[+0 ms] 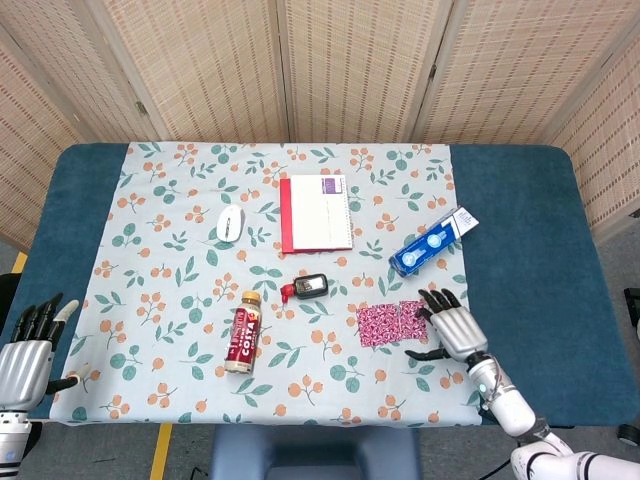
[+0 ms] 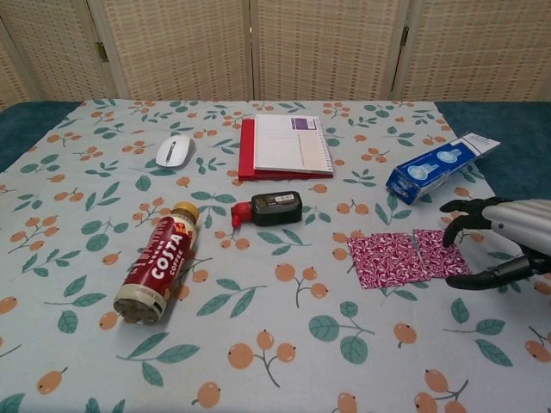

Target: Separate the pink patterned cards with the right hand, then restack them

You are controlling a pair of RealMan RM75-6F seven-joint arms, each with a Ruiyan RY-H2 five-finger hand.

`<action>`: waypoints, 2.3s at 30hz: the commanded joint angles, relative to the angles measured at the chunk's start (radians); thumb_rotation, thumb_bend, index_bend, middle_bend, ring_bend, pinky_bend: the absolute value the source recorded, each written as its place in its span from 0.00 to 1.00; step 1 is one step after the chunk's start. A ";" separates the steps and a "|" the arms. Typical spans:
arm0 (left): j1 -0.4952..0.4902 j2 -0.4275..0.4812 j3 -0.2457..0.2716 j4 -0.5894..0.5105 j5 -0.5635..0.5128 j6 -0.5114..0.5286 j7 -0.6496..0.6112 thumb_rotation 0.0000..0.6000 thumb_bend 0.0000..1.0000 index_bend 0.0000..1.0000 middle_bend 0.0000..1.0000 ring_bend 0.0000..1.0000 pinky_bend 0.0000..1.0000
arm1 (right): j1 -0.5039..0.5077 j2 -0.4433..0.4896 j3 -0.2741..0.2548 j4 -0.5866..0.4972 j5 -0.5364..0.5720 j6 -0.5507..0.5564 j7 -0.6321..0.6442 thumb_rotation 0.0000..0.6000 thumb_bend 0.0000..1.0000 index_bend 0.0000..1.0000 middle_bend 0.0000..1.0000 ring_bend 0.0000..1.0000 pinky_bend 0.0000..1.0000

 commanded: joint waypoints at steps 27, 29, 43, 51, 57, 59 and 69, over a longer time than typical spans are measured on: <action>0.003 -0.003 0.004 0.000 0.001 0.001 -0.005 1.00 0.22 0.12 0.01 0.08 0.00 | 0.001 -0.010 -0.013 0.006 -0.030 -0.013 0.046 0.30 0.18 0.28 0.07 0.00 0.00; 0.002 -0.003 0.004 -0.002 0.002 0.001 -0.002 1.00 0.22 0.12 0.01 0.08 0.00 | 0.002 -0.008 -0.009 0.000 -0.043 -0.005 0.068 0.30 0.18 0.28 0.07 0.00 0.00; 0.004 0.001 0.007 -0.006 -0.002 -0.003 0.000 1.00 0.22 0.12 0.01 0.08 0.00 | 0.074 -0.093 0.023 0.042 -0.064 -0.071 0.093 0.30 0.18 0.28 0.07 0.00 0.00; 0.007 -0.002 0.006 0.004 -0.010 -0.004 -0.008 1.00 0.22 0.12 0.01 0.08 0.00 | 0.077 -0.098 0.020 0.058 -0.044 -0.078 0.071 0.30 0.18 0.28 0.07 0.00 0.00; 0.007 -0.003 0.006 0.005 -0.007 -0.002 -0.008 1.00 0.22 0.12 0.01 0.08 0.00 | 0.069 -0.087 0.015 0.053 -0.037 -0.068 0.062 0.30 0.18 0.28 0.07 0.00 0.00; 0.006 -0.004 0.006 0.004 -0.006 -0.003 -0.007 1.00 0.22 0.12 0.01 0.08 0.00 | 0.063 -0.080 0.011 0.050 -0.035 -0.064 0.059 0.30 0.18 0.28 0.07 0.00 0.00; 0.005 -0.003 0.006 -0.004 -0.003 -0.003 0.002 1.00 0.22 0.12 0.01 0.08 0.00 | 0.055 -0.064 0.008 0.038 -0.045 -0.045 0.073 0.30 0.18 0.28 0.07 0.00 0.00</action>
